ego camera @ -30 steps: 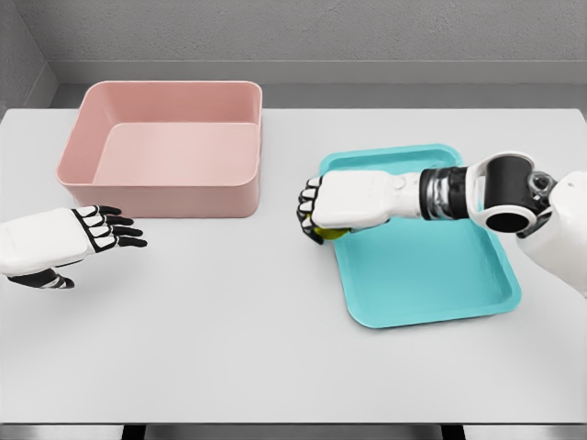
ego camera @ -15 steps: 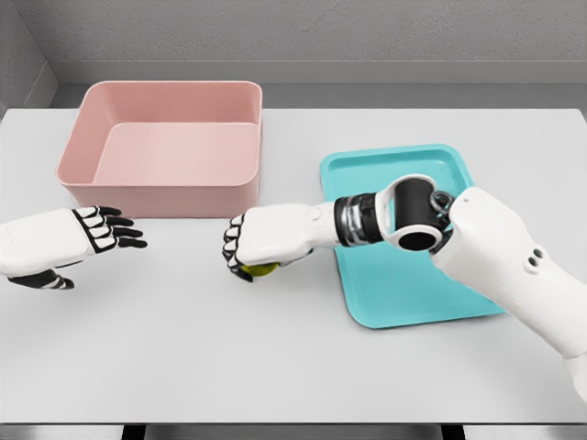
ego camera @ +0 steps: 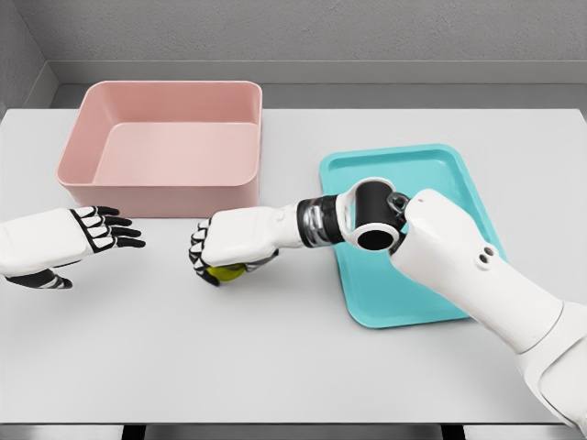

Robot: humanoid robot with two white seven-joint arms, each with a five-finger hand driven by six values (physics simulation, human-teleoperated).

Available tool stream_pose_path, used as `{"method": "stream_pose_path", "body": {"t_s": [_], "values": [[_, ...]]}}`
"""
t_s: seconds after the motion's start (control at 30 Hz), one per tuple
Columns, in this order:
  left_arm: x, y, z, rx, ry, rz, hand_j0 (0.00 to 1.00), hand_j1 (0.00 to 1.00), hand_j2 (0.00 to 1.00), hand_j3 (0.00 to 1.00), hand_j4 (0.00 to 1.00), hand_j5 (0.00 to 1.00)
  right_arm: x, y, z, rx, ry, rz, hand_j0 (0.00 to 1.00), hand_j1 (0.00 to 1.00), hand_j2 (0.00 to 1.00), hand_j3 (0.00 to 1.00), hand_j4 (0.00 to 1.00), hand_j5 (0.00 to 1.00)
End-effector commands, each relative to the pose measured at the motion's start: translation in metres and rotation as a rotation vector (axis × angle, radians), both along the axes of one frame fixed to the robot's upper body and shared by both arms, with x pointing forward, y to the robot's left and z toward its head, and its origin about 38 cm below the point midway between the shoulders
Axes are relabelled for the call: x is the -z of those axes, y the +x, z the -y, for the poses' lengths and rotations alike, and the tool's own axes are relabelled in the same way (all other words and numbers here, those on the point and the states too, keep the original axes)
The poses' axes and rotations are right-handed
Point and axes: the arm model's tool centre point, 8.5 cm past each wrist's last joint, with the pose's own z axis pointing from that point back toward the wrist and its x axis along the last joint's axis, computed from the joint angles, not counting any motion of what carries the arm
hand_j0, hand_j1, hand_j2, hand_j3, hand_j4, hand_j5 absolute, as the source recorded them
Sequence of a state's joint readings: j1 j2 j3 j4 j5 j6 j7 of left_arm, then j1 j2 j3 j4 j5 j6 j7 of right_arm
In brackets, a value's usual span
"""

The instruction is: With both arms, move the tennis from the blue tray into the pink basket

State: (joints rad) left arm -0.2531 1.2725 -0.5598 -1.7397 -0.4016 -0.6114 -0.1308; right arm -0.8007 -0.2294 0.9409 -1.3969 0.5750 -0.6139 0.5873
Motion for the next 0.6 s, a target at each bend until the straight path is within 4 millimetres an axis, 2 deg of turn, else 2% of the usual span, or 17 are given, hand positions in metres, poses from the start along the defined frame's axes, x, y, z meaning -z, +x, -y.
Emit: {"method": "stream_pose_path", "body": {"t_s": [0.0, 0.1, 0.37, 0.4, 0.43, 0.47, 0.5, 0.57], "values": [[-0.0012, 0.0002, -0.0005, -0.003, -0.005, 0.000, 1.00, 1.00, 1.00, 1.00, 1.00, 1.00, 0.0051, 0.0026, -0.0096, 0.009, 0.006, -0.027, 0.36, 0.36, 0.36, 0.36, 0.36, 0.36], [-0.0008, 0.0000, -0.0005, -0.003, -0.005, -0.002, 1.00, 1.00, 1.00, 1.00, 1.00, 1.00, 0.0083, 0.0109, -0.0090, 0.030, -0.009, -0.033, 0.36, 0.36, 0.36, 0.36, 0.36, 0.36], [-0.0021, 0.0001, -0.0016, -0.005, -0.002, -0.001, 1.00, 1.00, 1.00, 1.00, 1.00, 1.00, 0.0107, 0.0099, -0.0157, 0.023, -0.011, -0.041, 0.37, 0.37, 0.37, 0.37, 0.37, 0.37], [-0.0016, -0.0001, -0.0016, -0.005, -0.002, -0.002, 1.00, 1.00, 1.00, 1.00, 1.00, 1.00, 0.0109, 0.0102, -0.0150, 0.024, -0.013, -0.040, 0.41, 0.41, 0.41, 0.41, 0.41, 0.41], [-0.0021, 0.0001, -0.0016, -0.005, -0.002, -0.001, 1.00, 1.00, 1.00, 1.00, 1.00, 1.00, 0.0109, 0.0092, -0.0155, 0.022, -0.015, -0.035, 0.55, 0.55, 0.55, 0.55, 0.55, 0.55], [-0.0016, -0.0001, -0.0016, -0.005, -0.002, -0.002, 1.00, 1.00, 1.00, 1.00, 1.00, 1.00, 0.0122, 0.0104, -0.0146, 0.026, -0.018, -0.037, 0.77, 0.77, 0.77, 0.77, 0.77, 0.77], [-0.0016, -0.0001, -0.0016, -0.005, -0.002, -0.002, 1.00, 1.00, 1.00, 1.00, 1.00, 1.00, 0.0126, 0.0103, -0.0137, 0.029, -0.016, -0.038, 0.83, 0.83, 0.83, 0.83, 0.83, 0.83], [-0.0016, -0.0001, -0.0016, -0.005, -0.002, -0.002, 1.00, 1.00, 1.00, 1.00, 1.00, 1.00, 0.0123, 0.0106, -0.0133, 0.031, -0.012, -0.039, 0.86, 0.86, 0.86, 0.86, 0.86, 0.86]]}}
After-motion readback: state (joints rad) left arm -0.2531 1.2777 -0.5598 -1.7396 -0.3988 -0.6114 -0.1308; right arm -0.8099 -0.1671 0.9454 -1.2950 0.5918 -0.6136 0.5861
